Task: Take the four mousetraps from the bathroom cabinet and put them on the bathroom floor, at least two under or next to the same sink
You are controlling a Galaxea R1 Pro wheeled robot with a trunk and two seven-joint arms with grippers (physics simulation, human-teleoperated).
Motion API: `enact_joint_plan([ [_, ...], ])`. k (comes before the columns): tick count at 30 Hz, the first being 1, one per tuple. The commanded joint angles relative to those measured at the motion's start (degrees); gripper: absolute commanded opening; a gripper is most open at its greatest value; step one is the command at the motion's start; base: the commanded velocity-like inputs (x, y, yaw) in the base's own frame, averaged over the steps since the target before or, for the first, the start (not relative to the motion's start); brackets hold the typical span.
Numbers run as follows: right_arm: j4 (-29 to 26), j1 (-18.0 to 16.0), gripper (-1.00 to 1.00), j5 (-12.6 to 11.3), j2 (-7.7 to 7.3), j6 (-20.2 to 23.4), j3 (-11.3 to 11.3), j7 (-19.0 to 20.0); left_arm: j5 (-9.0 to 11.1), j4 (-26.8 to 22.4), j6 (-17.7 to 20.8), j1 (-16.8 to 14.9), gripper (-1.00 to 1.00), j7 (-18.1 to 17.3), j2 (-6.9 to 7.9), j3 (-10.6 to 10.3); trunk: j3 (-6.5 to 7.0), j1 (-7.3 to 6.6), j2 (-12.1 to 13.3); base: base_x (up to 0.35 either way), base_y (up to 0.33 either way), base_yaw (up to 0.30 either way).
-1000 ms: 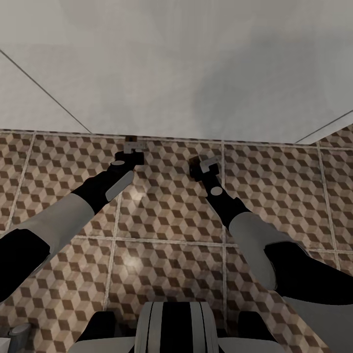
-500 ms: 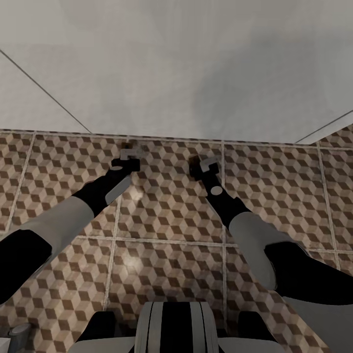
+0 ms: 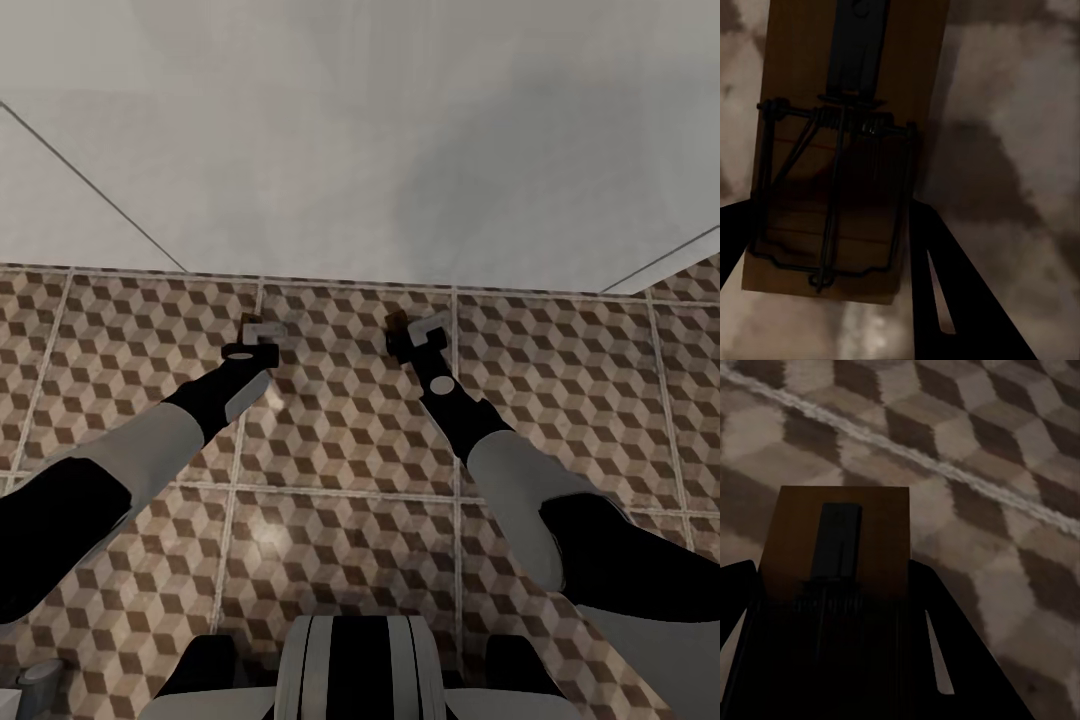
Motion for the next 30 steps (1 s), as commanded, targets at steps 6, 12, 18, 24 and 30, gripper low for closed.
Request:
enact_joint_plan([
  [6, -0.1, 0.0, -1.0, 0.4, 0.0, 0.1, 0.1, -0.4, 1.5, 0.0, -1.5, 0.8, -1.0, 0.4, 0.3, -0.2, -0.04, 0.02, 0.0, 0.0, 0.0, 0.0],
  [12, 0.0, 0.0, -1.0, 0.4, 0.0, 0.3, 0.1, -0.3, 1.5, -1.5, -1.8, 0.7, -1.0, 0.4, 0.39, -0.1, -0.04, 0.02, 0.0, 0.0, 0.0, 0.0],
  [18, 0.8, 0.0, -1.0, 0.5, 0.0, 0.6, 0.1, -0.4, 1.5, -3.5, -1.7, 0.5, -1.0, 0.5, 0.49, 0.0, -0.04, 0.02, 0.0, 0.0, 0.0, 0.0],
  [24, 2.0, 0.0, -1.0, 0.5, 0.0, 1.4, 0.0, -0.3, 1.5, -8.6, -1.2, 0.4, -1.0, 0.8, 0.59, 0.1, -0.04, 0.02, 0.0, 0.0, 0.0, 0.0],
  [30, 2.2, 0.0, -1.0, 0.4, 0.0, 3.8, -0.3, -0.2, 1.5, -9.9, -0.4, 0.3, -1.0, 0.9, 0.56, 0.1, -0.04, 0.02, 0.0, 0.0, 0.0, 0.0],
])
